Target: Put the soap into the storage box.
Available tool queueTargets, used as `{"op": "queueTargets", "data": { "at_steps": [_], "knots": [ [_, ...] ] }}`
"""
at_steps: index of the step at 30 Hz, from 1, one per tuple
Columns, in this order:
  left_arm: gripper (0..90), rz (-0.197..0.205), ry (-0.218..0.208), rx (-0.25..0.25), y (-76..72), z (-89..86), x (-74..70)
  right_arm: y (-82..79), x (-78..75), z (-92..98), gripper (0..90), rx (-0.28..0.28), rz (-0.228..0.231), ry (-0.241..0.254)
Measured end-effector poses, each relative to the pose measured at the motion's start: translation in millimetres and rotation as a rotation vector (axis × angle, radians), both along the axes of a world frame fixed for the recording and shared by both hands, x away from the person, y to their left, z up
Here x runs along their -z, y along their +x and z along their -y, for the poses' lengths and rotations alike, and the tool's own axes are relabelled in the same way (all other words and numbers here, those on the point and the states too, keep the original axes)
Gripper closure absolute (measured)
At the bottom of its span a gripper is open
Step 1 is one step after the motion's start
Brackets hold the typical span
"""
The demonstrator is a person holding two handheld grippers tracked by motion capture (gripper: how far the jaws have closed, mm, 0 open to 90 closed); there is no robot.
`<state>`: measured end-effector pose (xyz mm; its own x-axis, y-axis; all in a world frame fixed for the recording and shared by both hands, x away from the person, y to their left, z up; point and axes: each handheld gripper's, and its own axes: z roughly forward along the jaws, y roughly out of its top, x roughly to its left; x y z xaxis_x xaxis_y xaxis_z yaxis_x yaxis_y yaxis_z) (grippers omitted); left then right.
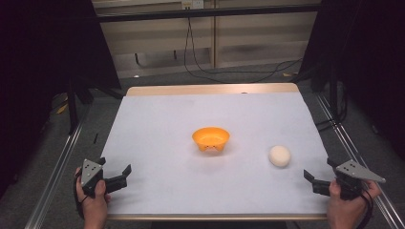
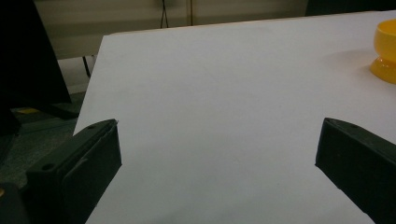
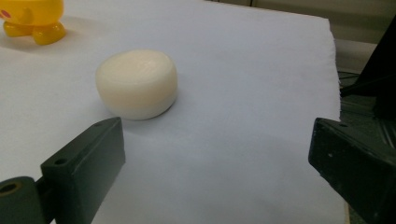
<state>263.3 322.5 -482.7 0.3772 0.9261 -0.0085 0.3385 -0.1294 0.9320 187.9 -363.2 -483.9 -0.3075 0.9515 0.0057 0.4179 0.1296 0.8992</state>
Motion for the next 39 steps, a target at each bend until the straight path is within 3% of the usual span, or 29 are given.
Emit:
{"op": "queueTargets", "data": {
  "at_steps": [1,3,6,9,11,19,28,29,39],
  "knots": [
    [0.0,0.001,-0.003,0.001,0.3,0.2,0.1,0.0,0.0,0.0,3.3,0.0,0.0,0.0],
    [0.0,0.001,-0.005,0.006,0.0,-0.6,0.0,4.6,-0.3,3.2,2.2,-0.047,-0.05,0.044],
    [0.0,-0.009,0.005,0.013,1.1,-0.9,-0.2,5.5,-0.6,3.1,1.7,-0.059,-0.06,0.047],
    [0.0,-0.02,0.016,0.009,2.1,-0.1,-0.3,10.4,-2.5,0.9,0.1,-0.092,-0.112,0.033],
    [0.0,-0.023,0.015,0.011,2.4,-0.1,-0.2,11.7,-3.2,1.3,0.0,-0.098,-0.118,0.023],
    [0.0,-0.026,0.011,0.001,3.2,0.7,0.1,20.3,-6.4,3.7,0.0,-0.135,-0.219,-0.018],
    [0.0,-0.021,0.015,-0.005,2.7,2.3,0.2,28.3,-16.0,2.3,0.0,-0.182,-0.278,-0.062],
    [0.0,-0.022,0.015,-0.004,2.7,2.2,0.2,30.7,-19.1,0.3,0.0,-0.194,-0.302,-0.065],
    [0.0,-0.029,0.007,0.002,3.5,1.2,0.2,43.7,-25.7,-8.7,0.0,-0.247,-0.343,-0.09]
  ]
}}
